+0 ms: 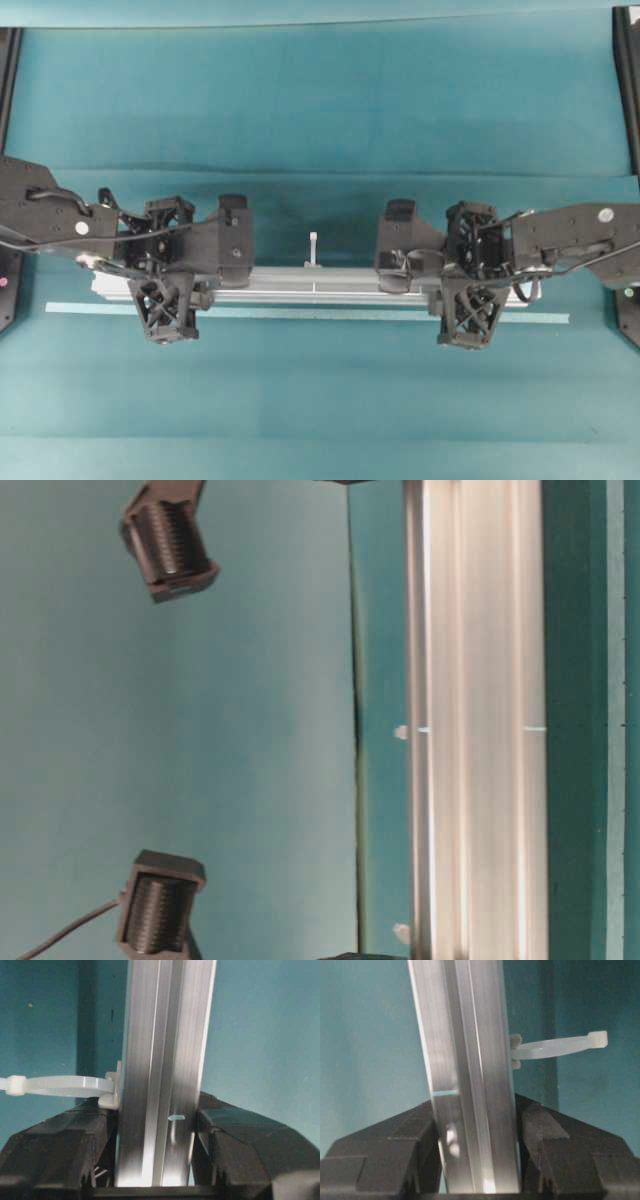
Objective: Lift the large metal rail with both hands.
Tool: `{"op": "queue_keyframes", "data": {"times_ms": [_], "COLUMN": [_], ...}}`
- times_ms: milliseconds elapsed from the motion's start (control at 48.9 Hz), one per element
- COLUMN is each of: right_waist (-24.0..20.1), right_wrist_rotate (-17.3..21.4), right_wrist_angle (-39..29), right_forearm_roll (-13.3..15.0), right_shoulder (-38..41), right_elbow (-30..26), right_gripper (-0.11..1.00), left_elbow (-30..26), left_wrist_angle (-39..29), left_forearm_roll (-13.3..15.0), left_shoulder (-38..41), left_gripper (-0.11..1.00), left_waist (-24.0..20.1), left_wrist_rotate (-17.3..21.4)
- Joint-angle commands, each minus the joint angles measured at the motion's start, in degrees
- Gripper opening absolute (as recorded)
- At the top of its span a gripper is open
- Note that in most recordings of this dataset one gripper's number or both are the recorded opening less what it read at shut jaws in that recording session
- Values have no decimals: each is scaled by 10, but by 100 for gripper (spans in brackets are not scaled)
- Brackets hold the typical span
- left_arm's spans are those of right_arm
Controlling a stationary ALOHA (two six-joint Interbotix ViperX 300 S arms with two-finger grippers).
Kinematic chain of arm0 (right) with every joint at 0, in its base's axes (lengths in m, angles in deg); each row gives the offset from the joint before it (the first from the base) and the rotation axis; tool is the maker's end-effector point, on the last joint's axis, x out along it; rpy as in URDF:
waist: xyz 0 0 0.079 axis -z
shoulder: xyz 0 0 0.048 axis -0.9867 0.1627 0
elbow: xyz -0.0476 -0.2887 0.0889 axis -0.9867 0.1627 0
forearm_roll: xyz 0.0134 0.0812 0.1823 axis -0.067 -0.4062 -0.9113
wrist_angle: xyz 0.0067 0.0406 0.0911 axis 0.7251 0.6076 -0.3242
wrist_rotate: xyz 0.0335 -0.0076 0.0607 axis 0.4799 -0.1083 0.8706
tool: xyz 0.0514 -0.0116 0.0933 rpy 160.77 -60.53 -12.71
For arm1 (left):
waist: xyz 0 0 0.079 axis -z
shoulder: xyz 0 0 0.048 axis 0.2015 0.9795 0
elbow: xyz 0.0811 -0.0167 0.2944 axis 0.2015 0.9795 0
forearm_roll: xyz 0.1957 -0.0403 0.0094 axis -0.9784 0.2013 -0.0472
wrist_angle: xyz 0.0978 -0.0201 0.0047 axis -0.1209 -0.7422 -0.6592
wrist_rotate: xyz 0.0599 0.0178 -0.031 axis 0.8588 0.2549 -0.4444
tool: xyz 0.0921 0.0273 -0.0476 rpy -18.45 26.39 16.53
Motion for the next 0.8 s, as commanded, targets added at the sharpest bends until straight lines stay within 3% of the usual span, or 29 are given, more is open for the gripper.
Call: {"op": "queue_keyframes", "data": {"times_ms": [0,776], "right_waist": [-4,-4], "right_wrist_rotate": [2,3], "right_wrist_angle": [14,62], "right_forearm_roll": [-1,-4], "right_shoulder": [5,38], "right_elbow": [2,18], "right_gripper": [40,40], "left_elbow": [-4,11], "left_wrist_angle": [14,63], "left_forearm_roll": [2,2], "left_shoulder": [1,27], "left_gripper": [37,37], "left_waist": [1,12], "left_wrist_rotate": [0,-3]}}
